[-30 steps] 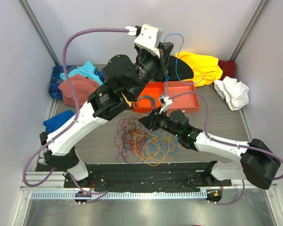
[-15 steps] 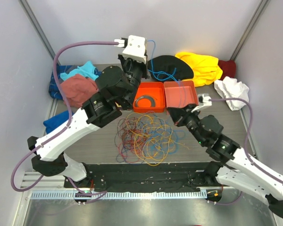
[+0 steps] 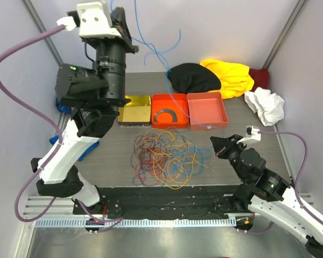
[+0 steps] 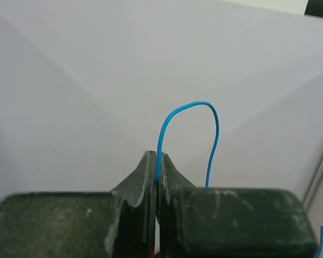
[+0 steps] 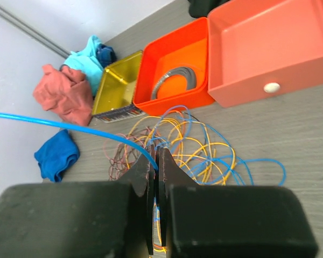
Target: Untangle the cables
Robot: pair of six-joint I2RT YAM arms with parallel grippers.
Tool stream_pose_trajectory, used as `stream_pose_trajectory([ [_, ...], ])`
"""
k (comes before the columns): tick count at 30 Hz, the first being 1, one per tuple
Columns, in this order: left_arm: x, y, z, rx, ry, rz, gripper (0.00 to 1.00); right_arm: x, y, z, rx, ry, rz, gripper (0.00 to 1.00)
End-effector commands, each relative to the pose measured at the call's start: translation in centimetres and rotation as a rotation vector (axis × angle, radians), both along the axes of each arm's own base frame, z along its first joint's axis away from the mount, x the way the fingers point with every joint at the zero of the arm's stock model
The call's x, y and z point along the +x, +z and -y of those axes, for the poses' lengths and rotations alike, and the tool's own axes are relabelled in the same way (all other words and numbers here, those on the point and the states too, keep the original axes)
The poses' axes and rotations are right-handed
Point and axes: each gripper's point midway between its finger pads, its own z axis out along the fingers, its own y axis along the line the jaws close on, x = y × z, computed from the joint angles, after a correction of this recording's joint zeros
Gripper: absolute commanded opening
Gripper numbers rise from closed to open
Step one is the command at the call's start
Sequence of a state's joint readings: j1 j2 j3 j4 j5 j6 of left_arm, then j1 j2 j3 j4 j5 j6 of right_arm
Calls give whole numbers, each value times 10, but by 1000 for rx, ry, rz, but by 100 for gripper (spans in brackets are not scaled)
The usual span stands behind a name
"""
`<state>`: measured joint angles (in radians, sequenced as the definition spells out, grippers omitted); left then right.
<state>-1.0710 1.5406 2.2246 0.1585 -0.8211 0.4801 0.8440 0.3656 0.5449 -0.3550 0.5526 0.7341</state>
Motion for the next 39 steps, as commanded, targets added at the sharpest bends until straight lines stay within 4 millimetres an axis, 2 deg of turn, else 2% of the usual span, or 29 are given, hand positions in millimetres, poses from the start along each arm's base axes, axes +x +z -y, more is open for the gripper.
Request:
stream_pose_trajectory([
  [1, 0, 24, -6, 31, 77, 69, 0, -1, -16, 11, 4, -62, -60, 1],
  [6, 5, 20, 4, 64, 83, 78, 1, -4, -27, 9, 32, -53, -83, 1],
  [9, 15, 6, 14, 99, 92, 52, 0, -5, -28, 1, 21, -10, -69, 1],
  [12, 36, -22, 25, 156, 124, -15, 0, -4, -26, -9, -4, 43, -57, 1],
  [15, 66, -60, 24, 183, 168, -126, 0, -4, -19, -18, -29, 87, -48, 1],
  [16, 80, -72, 16, 181, 197, -163, 0, -4, -18, -20, -39, 99, -44, 1],
  [18, 101, -110, 17, 184, 180, -275, 0, -4, -15, -23, -71, 121, -40, 1],
  [19, 116, -125, 4, 186, 207, -326, 0, -4, -14, -23, -83, 126, -39, 1],
  [20, 125, -137, 5, 112, 168, -362, 0, -5, -19, -24, -111, 132, -59, 1],
  [21, 139, -150, -13, 94, 198, -405, 0, -4, -14, -23, -123, 132, -55, 1],
  [22, 148, -182, -17, 154, 212, -506, 0, -4, -15, -23, -136, 131, -62, 1],
  [23, 156, -195, -15, 74, 160, -547, 0, -4, -18, -22, -151, 132, -73, 1],
  [24, 166, -209, -34, 58, 189, -594, 0, -4, -18, -22, -159, 136, -71, 1],
  [27, 186, -258, -54, 25, 188, -737, 0, -3, -21, -22, -172, 139, -64, 1],
  [30, 200, -285, -62, 5, 165, -793, 0, -1, -24, -23, -179, 133, -56, 1],
  [31, 204, -299, -62, 14, 161, -819, 0, 0, -25, -24, -185, 134, -54, 1],
  [33, 214, -314, -61, 13, 156, -847, 0, 3, -27, -25, -192, 133, -55, 1],
  [39, 231, -355, -47, 30, 117, -930, 0, 6, -30, -26, -222, 130, -53, 1],
])
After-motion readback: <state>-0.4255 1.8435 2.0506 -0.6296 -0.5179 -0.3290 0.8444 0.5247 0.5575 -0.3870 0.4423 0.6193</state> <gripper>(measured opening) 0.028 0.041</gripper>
